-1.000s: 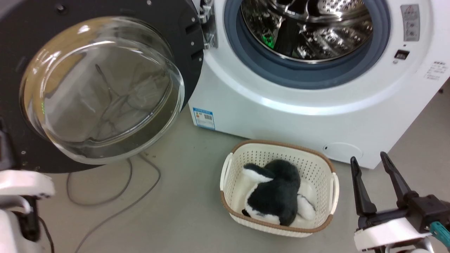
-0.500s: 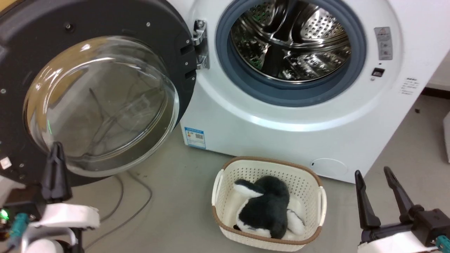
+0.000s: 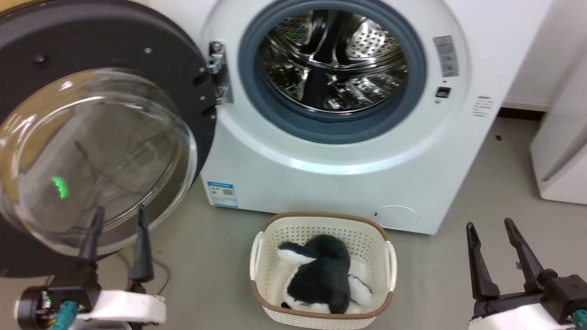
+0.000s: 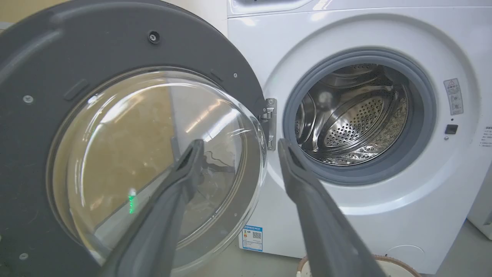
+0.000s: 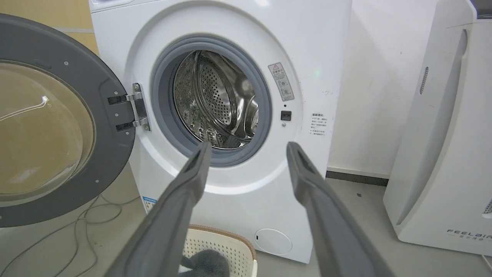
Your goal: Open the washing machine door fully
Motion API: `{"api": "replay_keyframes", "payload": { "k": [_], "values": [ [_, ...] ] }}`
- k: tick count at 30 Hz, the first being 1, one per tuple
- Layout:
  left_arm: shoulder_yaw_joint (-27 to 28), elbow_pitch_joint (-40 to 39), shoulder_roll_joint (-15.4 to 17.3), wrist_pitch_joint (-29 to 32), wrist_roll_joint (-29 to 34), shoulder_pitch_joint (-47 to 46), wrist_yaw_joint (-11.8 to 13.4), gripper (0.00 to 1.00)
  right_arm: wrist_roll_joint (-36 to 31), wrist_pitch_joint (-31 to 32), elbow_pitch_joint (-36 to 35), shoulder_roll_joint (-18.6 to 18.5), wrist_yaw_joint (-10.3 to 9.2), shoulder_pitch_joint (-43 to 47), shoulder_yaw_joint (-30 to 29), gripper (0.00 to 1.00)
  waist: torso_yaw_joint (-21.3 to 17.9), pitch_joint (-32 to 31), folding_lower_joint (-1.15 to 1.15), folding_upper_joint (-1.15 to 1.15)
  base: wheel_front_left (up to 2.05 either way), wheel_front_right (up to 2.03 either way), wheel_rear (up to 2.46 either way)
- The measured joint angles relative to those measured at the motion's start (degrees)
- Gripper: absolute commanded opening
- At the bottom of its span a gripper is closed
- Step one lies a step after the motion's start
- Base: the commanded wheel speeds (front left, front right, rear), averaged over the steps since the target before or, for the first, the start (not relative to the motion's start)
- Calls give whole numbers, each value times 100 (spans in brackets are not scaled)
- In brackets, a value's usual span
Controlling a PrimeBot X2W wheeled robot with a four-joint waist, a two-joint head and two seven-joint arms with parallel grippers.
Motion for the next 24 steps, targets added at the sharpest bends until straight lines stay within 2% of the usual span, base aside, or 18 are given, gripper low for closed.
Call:
{"api": "replay_keyframes", "payload": {
  "k": [13, 23, 24],
  "values": [
    [-464, 110, -111, 0, -102, 310, 2, 100, 2, 1, -70, 2, 0, 151, -85, 100, -523, -81, 1, 0, 0, 0, 0],
    [-509, 224, -123, 0, -157, 411, 46, 100, 2, 0, -56, 3, 0, 176, -60, 100, -906, -110, 1, 0, 0, 0, 0],
    [-512, 230, -124, 1, -156, 410, 47, 0, 1, 2, -56, 2, -1, 175, -64, 0, -925, -110, 1, 0, 0, 0, 0]
  ]
}}
